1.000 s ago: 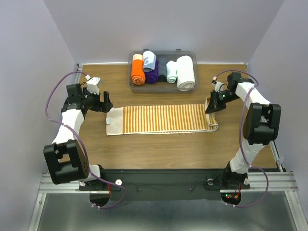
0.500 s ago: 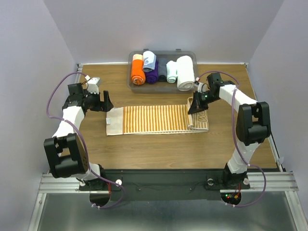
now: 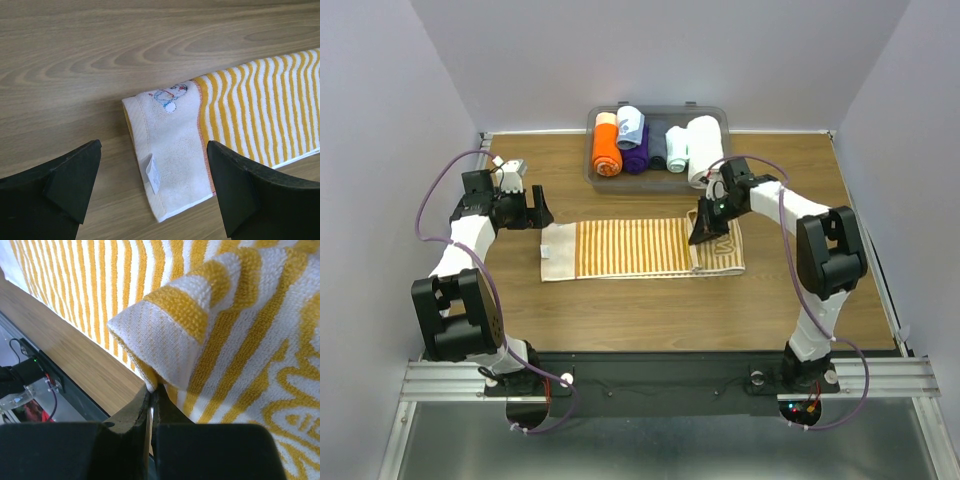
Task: Roll the towels
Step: Fold the towel
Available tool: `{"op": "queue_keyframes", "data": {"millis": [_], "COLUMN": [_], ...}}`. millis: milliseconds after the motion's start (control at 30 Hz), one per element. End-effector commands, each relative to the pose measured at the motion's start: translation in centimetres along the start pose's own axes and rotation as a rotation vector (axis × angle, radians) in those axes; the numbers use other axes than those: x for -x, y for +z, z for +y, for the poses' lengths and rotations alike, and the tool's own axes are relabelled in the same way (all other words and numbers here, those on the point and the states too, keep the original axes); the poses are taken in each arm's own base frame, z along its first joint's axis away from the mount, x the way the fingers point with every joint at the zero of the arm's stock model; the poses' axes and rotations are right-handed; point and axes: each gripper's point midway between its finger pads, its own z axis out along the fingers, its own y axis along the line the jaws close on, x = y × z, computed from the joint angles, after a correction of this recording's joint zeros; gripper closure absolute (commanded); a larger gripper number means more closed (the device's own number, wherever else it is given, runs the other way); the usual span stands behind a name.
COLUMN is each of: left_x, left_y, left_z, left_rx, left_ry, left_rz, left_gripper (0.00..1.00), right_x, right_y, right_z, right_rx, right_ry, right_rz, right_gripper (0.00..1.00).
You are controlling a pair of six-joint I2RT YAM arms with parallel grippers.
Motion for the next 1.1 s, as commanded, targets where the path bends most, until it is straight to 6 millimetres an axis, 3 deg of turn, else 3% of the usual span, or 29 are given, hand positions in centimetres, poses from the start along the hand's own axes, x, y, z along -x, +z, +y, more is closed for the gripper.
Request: {"op": "queue_keyframes", "data": {"millis": [0, 533, 633, 700, 733, 800, 867, 967, 1067], "left_x": [2.0, 2.4, 2.2, 2.0, 2.0, 2.0, 2.2, 2.3, 0.8], "left_y": [-1.0, -1.0, -0.9, -1.1, -1.2, -1.9, -2.8, -3.8, -3.8], "left_z": [-0.4, -0.1, -0.2, -0.5, -0.9, -1.3, -1.7, -2.7, -4.0], "left_rx": [0.016, 0.032, 0.026, 0.013, -0.003, -0.012, -0.010, -0.024, -0.060], "left_ry": [0.026, 0.021, 0.021, 0.037, 0.052, 0.107, 0.174, 0.245, 0.343], "left_rz": [-0.068, -0.088, -0.085, -0.087, -0.096, -0.133, -0.174, -0.203, -0.159], "left_gripper": [0.01, 0.01, 0.01, 0.01, 0.01, 0.01, 0.01, 0.01, 0.01], "right_x": [1.2, 0.8, 1.0, 1.6, 1.9, 2.6, 3.1, 3.2, 3.5], "right_y": [0.8, 2.9, 3.3, 2.8, 2.6, 1.2, -0.4, -2.0, -4.1], "right_z": [1.2, 1.4, 1.4, 2.1, 2.4, 3.6, 4.8, 4.9, 1.3], "right_rx": [0.013, 0.032, 0.041, 0.058, 0.062, 0.078, 0.083, 0.052, -0.075], "right_ry": [-0.028, -0.013, -0.006, -0.022, -0.031, -0.072, -0.128, -0.183, -0.274], "right_rz": [-0.025, 0.027, 0.035, 0.023, 0.015, -0.016, -0.047, -0.064, -0.075], "right_gripper": [0.99, 0.99, 0.83, 0.73, 0.62, 0.54, 0.52, 0.53, 0.58]}}
